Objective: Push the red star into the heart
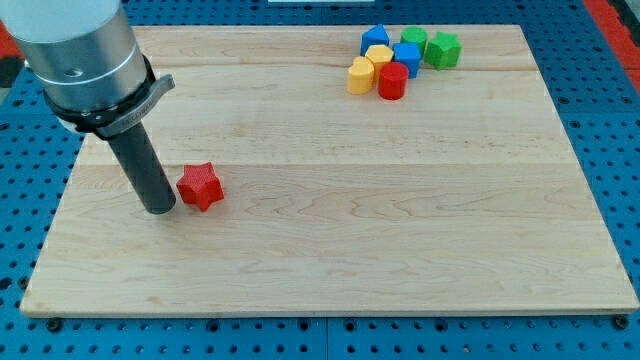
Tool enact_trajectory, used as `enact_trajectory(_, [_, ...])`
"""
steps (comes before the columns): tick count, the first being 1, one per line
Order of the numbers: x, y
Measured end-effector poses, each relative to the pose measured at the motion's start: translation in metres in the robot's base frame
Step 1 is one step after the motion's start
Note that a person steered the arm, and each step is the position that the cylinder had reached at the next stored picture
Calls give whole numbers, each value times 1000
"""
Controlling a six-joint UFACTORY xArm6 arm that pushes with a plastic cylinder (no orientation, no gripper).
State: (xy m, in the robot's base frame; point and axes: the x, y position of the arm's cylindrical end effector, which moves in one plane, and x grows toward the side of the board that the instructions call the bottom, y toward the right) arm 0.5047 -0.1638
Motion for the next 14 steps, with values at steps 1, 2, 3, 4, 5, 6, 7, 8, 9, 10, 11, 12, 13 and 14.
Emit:
enact_trajectory(1, [-11,46])
enact_trajectory(2, [-76,37])
enact_trajectory(3, [-132,0])
enact_trajectory(4, [-121,37])
enact_trajectory(5, [-87,76])
enact_trajectory(6, [-72,125])
enact_trajectory(7, [-41,159])
enact_trajectory(8, [-128,178])
enact_trajectory(9, [-135,155])
enact_trajectory(10, [-104,127])
enact_trajectory(11, [-153,75])
enact_trajectory(12, [-178,82])
enact_trajectory(13, [-183,116])
enact_trajectory(14, [-184,175])
